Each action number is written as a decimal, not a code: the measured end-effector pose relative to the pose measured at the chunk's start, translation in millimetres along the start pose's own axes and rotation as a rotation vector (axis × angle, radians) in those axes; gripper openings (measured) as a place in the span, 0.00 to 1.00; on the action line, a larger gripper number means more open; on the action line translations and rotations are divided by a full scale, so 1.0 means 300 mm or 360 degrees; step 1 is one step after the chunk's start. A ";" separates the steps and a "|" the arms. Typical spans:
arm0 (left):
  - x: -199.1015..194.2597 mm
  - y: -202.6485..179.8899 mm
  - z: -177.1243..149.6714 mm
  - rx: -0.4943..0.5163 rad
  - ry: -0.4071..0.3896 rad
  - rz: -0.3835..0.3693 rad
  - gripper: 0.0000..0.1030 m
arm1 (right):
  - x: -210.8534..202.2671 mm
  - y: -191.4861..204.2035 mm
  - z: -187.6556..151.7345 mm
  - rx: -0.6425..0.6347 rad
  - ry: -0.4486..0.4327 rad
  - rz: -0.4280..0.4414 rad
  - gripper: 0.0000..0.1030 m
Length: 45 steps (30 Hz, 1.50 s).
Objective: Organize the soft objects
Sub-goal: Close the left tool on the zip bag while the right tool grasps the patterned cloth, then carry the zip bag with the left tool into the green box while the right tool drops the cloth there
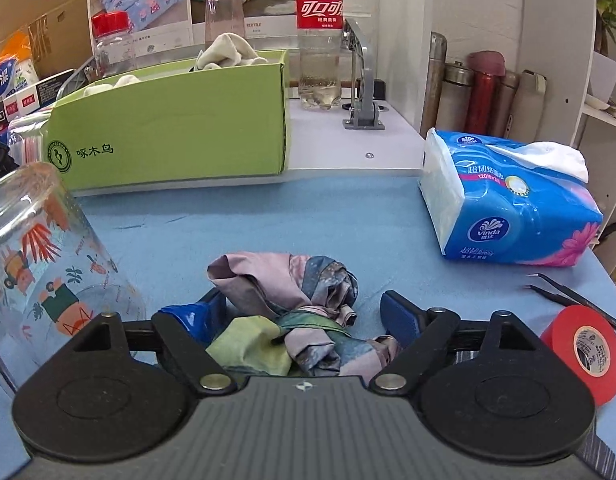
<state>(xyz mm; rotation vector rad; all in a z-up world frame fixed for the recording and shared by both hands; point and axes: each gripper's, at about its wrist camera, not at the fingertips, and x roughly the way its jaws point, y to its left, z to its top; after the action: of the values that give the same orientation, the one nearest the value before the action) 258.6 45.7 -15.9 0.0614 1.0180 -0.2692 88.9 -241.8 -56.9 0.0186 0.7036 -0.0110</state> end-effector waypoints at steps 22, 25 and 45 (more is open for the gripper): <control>0.042 0.103 0.012 -0.0067 0.0056 -0.0228 0.26 | -0.026 -0.018 -0.001 0.0053 -0.0058 0.0126 0.31; -0.024 0.150 -0.019 -0.0103 0.0003 -0.0180 0.25 | -0.051 -0.024 0.001 0.0058 -0.0052 0.0189 0.29; -0.136 -0.015 0.379 0.0079 -0.0233 -0.0196 0.25 | 0.130 0.199 0.686 -0.0217 -0.0256 0.0502 0.30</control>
<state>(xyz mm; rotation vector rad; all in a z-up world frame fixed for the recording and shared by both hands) 331.8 29.4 78.9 0.0236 0.8706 -0.4056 252.7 -186.5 75.5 -0.0025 0.5331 0.3344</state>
